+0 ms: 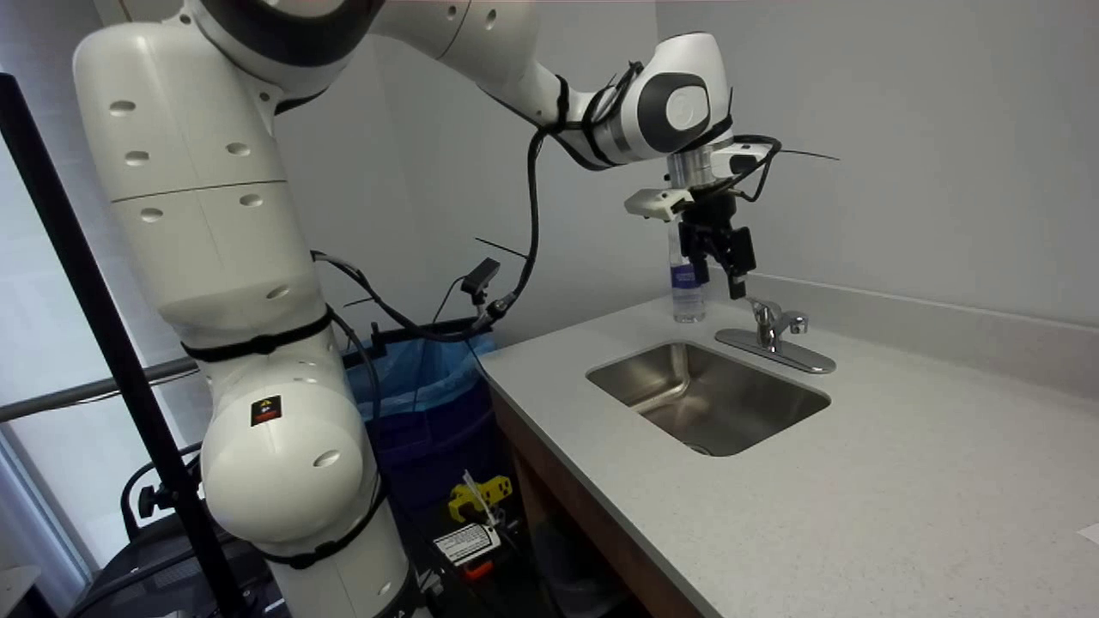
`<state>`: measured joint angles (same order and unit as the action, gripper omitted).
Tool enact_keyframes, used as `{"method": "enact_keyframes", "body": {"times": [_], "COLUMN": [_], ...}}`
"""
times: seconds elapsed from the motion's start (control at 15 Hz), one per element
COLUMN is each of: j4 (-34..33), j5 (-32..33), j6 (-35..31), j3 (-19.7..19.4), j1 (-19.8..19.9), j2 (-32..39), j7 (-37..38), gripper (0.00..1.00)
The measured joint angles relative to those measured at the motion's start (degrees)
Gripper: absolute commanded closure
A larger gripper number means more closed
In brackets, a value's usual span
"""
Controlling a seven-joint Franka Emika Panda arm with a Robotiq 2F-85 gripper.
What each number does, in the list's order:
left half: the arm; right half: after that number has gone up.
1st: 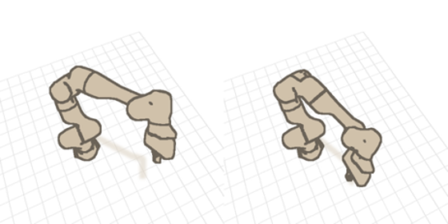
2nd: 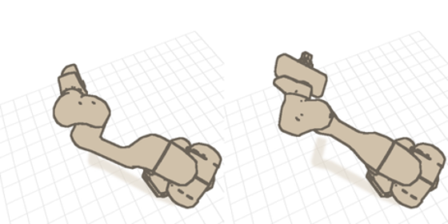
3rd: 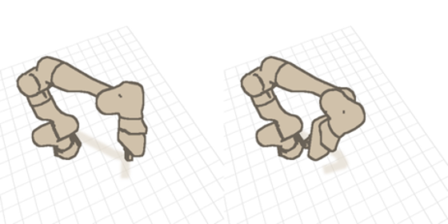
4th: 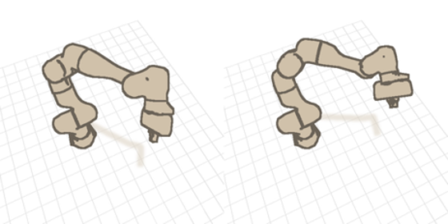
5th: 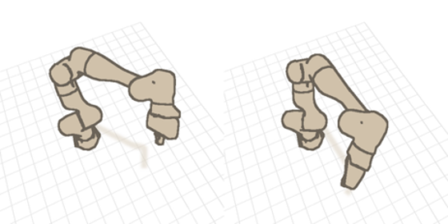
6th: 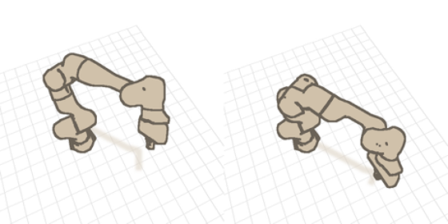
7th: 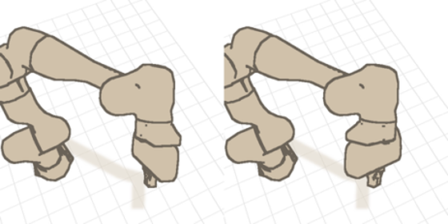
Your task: Turn the tap nozzle from the right to the middle then lift the tap handle
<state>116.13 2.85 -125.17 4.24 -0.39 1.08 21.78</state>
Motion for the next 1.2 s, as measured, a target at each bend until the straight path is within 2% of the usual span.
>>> {"method": "enact_keyframes", "body": {"times": [0.53, 1.2], "j4": [-10.4, -21.7], "j5": [0.2, 0.2], "j6": [-1.6, -2.0], "j3": [-2.4, -4.9], "j1": [0.0, -0.5], "j2": [9.1, 19.4], "j7": [5.7, 9.1], "gripper": [0.00, 0.00]}}
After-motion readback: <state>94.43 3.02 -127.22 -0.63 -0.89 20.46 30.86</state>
